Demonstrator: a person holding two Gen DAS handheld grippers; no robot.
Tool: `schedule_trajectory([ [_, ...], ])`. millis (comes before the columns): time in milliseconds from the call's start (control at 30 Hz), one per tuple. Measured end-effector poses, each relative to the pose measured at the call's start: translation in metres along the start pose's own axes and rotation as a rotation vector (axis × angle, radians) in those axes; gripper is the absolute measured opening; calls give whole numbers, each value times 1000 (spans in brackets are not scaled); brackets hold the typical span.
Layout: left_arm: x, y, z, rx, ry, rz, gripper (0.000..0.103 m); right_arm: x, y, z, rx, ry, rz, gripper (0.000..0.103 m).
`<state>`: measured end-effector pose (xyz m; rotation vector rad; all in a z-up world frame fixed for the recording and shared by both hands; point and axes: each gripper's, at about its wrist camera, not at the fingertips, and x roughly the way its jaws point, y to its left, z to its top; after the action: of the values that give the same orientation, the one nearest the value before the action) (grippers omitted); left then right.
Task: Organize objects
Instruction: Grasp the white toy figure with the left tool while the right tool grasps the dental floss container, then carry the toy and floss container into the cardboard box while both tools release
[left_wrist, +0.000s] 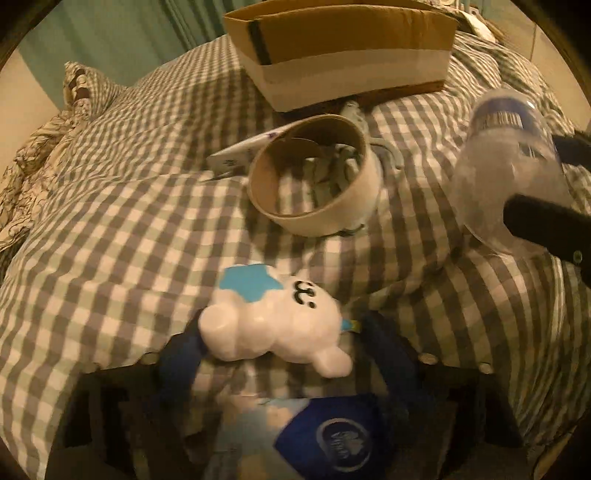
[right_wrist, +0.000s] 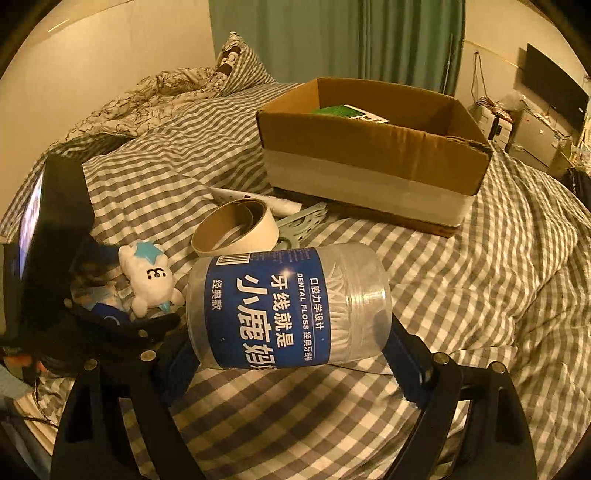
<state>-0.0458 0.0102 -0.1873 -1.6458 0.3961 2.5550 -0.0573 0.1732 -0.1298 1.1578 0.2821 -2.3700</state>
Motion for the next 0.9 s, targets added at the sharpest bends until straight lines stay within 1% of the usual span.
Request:
schedule_trajectory([
  [100,-5,-4,-1,10,-18,20,78,-4,3,-1,-5,-4,-10,88],
  [233,-23,-5,-5,7,-61,12,78,-16,4,-3,-10,-19,-28,88],
  [333,-41,-2,-5,-12,-99,-23,78,-32,1,-3,-4,-40,-52,88],
  [433,-64,1,3,-27,-156,-80,78,-45,-5,0,2,-64,-75,88],
  [533,-88,8,19,-39,-220,-99,78,-60,-10,8,4,-99,-99,88],
  [667,-112,20,55,-69,-295,-118,78,-81,-21,28,0,-154,-146,88],
  [767,-122,28,84,-83,-331,-137,78,-94,-33,47,2,-197,-177,88],
  [900,-126,32,125,-88,-365,-118,78,-106,-50,78,10,-249,-206,88],
])
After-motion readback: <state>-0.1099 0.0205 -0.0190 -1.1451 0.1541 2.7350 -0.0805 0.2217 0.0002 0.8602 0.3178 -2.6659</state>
